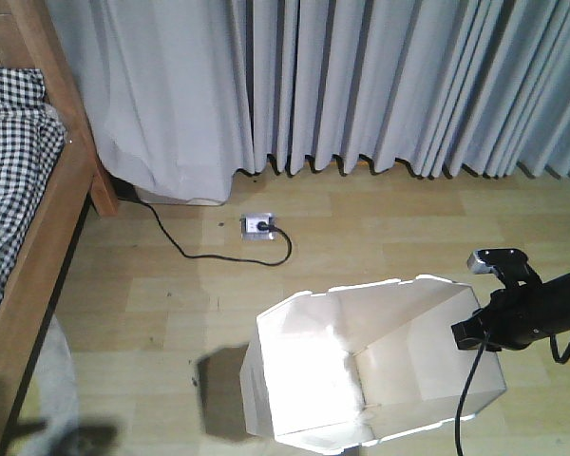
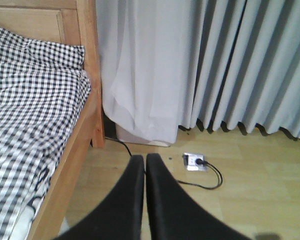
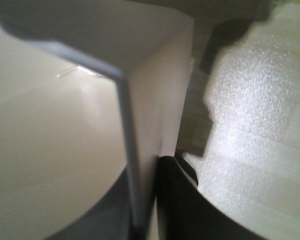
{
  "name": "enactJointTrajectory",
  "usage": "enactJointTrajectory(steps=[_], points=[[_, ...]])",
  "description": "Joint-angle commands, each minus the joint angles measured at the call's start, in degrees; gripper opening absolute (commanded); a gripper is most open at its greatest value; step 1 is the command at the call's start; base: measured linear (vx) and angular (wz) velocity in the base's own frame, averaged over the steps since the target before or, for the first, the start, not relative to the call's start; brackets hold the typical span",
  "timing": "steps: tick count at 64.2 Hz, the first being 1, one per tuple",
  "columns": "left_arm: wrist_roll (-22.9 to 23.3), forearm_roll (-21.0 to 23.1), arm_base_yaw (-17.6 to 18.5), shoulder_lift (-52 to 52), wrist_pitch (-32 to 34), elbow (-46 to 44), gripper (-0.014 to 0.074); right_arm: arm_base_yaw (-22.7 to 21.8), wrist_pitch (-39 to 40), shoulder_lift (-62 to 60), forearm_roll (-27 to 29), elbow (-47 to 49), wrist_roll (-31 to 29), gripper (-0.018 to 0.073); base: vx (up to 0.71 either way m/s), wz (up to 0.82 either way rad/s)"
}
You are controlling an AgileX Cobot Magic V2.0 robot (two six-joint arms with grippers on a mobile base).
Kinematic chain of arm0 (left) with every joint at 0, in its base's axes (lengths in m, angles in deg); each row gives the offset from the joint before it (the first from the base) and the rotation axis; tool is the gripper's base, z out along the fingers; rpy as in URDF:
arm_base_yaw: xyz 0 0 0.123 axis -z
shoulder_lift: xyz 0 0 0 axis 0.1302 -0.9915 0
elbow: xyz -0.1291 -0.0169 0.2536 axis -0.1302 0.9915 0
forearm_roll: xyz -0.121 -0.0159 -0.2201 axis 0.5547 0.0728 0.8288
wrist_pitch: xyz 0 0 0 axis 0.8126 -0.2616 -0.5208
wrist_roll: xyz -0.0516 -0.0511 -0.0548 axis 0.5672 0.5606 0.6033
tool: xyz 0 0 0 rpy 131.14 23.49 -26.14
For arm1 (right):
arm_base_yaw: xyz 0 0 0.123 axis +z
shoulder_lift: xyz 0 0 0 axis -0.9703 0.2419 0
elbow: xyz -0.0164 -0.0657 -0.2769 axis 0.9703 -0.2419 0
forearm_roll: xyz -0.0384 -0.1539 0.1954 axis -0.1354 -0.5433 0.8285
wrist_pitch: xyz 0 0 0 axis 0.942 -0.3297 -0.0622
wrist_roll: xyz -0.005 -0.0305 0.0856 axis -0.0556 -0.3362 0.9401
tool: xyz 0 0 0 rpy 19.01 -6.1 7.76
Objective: Move trash bin to bedside with robot
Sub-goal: 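Drive on to the floor beside the bed near the curtains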
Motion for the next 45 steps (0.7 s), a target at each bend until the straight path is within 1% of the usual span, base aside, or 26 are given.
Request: enactJointTrajectory(steps=[1, 45], points=[[0.2, 0.1, 0.2, 0.8, 3.8, 0.2, -0.0006, -0.1, -10.4, -3.6, 3.3, 0.7, 0.3, -0.0005, 0.27, 0.05], [0.2, 0.1, 0.2, 0.8, 3.8, 0.2, -0.0006, -0.1, -10.4, -3.6, 3.3, 0.7, 0.3, -0.0005, 0.22, 0.02]])
